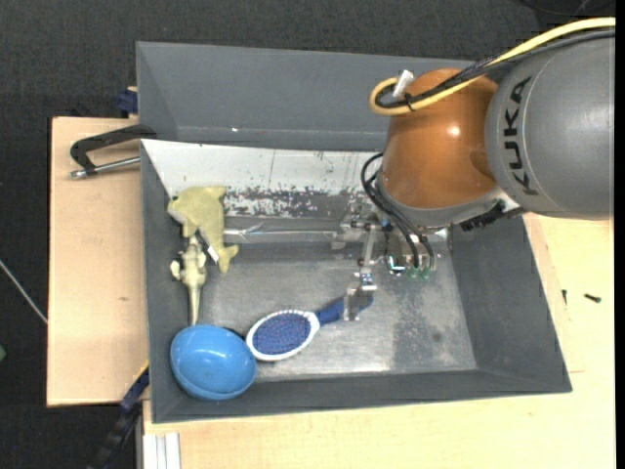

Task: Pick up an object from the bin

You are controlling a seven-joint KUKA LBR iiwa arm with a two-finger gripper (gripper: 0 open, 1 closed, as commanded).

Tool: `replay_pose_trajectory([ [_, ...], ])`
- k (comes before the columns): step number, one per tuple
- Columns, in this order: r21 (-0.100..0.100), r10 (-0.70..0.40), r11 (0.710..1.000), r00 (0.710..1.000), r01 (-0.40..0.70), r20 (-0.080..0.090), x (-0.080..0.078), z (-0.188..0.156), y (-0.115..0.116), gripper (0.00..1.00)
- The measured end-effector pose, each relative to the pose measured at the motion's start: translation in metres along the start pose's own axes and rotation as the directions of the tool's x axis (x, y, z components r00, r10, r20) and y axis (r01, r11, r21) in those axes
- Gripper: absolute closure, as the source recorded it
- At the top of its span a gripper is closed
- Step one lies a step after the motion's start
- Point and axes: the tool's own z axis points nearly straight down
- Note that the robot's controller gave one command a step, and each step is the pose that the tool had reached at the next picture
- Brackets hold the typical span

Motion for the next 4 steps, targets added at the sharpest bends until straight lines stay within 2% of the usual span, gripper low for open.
replay_pose_trajectory([
  [1, 0.003, -0.291, 0.957, 0.957, 0.291, 0.016, 0.0, 0.114, -0.027, 0.0],
  [2, 0.004, -0.334, 0.943, 0.943, 0.334, 0.017, -0.017, 0.083, -0.021, 0.0],
  [3, 0.003, -0.359, 0.933, 0.933, 0.359, 0.009, -0.009, 0.085, -0.041, 0.0],
  [4, 0.005, -0.348, 0.937, 0.937, 0.348, 0.016, 0.001, 0.113, -0.023, 0.0],
])
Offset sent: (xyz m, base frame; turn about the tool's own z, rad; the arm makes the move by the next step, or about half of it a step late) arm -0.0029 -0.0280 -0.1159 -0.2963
